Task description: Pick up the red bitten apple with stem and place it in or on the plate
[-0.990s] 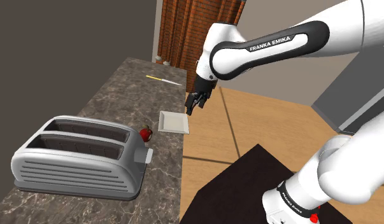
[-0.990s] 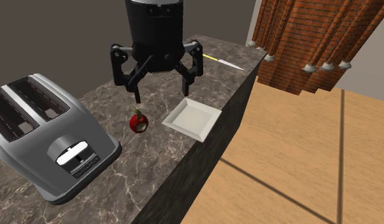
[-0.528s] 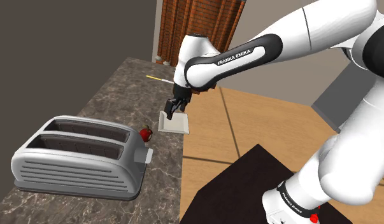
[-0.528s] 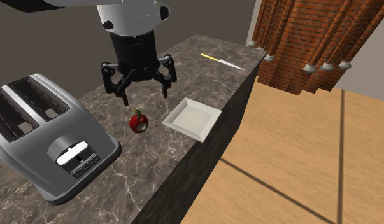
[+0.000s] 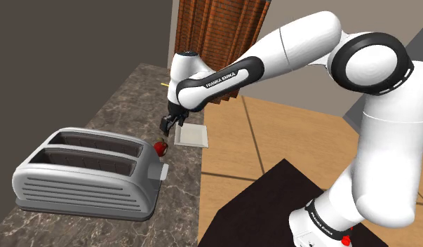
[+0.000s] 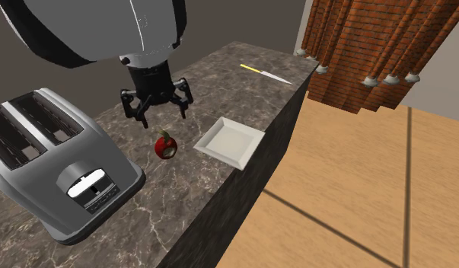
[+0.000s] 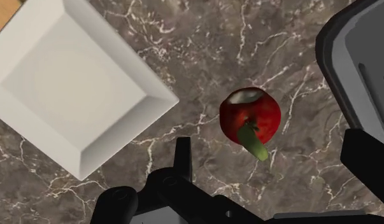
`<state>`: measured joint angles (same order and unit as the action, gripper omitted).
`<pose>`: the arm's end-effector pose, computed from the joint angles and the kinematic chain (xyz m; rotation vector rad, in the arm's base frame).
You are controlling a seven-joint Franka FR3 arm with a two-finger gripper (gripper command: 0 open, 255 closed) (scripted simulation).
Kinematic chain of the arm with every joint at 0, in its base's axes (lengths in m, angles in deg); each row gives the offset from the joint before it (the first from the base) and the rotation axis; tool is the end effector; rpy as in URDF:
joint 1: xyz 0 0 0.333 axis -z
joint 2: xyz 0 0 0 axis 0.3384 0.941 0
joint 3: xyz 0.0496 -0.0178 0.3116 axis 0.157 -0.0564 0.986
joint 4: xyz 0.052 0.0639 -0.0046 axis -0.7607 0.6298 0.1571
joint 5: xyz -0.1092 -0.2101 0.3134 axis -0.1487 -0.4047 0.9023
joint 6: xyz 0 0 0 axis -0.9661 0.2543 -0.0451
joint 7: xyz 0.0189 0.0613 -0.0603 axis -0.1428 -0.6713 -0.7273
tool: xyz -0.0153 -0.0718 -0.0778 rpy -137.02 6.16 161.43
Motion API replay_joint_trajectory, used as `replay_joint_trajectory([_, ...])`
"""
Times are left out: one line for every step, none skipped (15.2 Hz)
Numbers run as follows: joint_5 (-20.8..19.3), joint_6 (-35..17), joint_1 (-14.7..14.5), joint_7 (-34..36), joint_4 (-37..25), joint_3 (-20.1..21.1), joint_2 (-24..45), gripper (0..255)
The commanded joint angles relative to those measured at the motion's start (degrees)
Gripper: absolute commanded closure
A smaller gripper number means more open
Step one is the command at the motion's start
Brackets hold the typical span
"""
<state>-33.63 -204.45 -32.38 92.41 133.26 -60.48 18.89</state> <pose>0.5997 0.2396 0.2602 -3.0899 -0.4911 -0.0449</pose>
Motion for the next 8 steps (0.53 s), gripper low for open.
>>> replay_joint_trajectory([-1.4, 0.4, -1.5, 0.8, -5.5, -0.5, 4.9, 0])
replay_joint_trajectory([-2.0, 0.7, -2.1, 1.1, -8.2, -0.7, 7.2, 0])
replay_joint_trajectory([-2.5, 1.0, -2.7, 1.2, -10.9, -1.0, 9.5, 0])
replay_joint_trajectory([-3.0, 1.4, -3.4, 1.4, -13.9, -1.2, 11.9, 0])
replay_joint_trajectory([-3.1, 1.5, -3.5, 1.4, -14.6, -1.3, 12.4, 0])
replay_joint_trajectory([-3.1, 1.1, -3.6, 1.4, -14.7, -1.4, 13.0, 0])
replay_joint_trajectory([-3.2, 0.6, -3.6, 1.5, -14.8, -1.5, 13.5, 0])
replay_joint_trajectory([-3.3, 0.2, -3.7, 1.5, -14.9, -1.5, 14.1, 0])
